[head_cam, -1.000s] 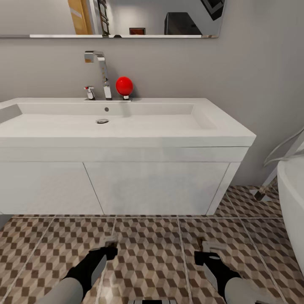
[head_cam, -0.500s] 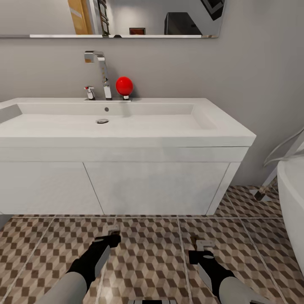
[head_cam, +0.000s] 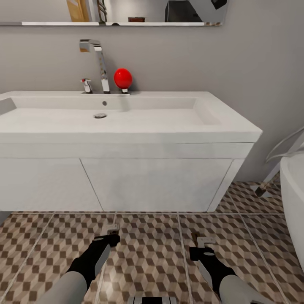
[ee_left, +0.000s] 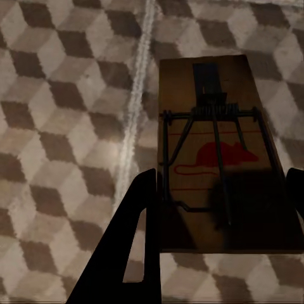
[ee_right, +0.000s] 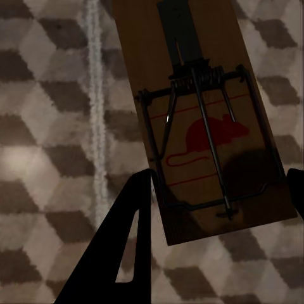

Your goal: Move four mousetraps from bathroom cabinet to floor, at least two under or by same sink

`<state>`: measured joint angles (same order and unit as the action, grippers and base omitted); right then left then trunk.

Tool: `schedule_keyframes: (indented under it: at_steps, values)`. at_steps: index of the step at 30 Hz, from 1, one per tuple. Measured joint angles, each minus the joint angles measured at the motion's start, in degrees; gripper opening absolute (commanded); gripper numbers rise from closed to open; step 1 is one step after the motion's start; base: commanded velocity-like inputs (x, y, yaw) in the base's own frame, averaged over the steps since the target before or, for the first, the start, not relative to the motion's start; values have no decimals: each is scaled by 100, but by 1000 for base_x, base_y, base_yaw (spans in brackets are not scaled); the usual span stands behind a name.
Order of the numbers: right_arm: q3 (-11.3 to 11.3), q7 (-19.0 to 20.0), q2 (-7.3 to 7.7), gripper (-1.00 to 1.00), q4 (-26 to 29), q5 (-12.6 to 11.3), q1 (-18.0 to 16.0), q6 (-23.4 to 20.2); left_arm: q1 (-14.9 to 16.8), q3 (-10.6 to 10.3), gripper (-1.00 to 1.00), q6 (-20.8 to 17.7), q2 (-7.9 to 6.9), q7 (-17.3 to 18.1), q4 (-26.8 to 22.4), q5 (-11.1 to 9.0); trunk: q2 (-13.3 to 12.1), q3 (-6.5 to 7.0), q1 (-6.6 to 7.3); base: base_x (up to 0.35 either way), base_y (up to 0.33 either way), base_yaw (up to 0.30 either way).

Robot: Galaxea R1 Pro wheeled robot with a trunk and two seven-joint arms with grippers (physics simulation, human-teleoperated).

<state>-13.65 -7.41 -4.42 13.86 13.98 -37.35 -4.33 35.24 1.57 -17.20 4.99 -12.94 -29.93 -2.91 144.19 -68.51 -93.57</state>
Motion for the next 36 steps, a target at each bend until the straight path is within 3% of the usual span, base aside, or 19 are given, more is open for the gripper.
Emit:
schedule_keyframes:
  at_steps: [7, 11, 14, 30, 36]
  values:
    - [-4, -111, -58, -100, 640, -41, -170, -299, 1, -12, -100, -111, 21, 5, -234, -5, 10, -155, -18, 0, 0, 0]
    - [-6, -116, -114, -100, 667, -51, -327, -370, 0, -17, -100, -727, 202, -8, -770, -4, 15, -244, -28, 0, 0, 0]
    - [0, -114, -121, -100, 667, -47, -345, -379, -1, -24, -100, -917, 240, -6, -911, 3, 19, -310, -36, 0, 0, 0]
    - [8, -111, -145, -100, 738, -25, -358, -387, 1, -29, -100, -963, 247, -29, -1488, 14, 40, -665, -77, 0, 0, 0]
    - [54, -163, -341, -100, 1003, -15, -360, -355, 7, -24, -100, -991, 265, -31, -1748, 7, 48, -798, -93, 0, 0, 0]
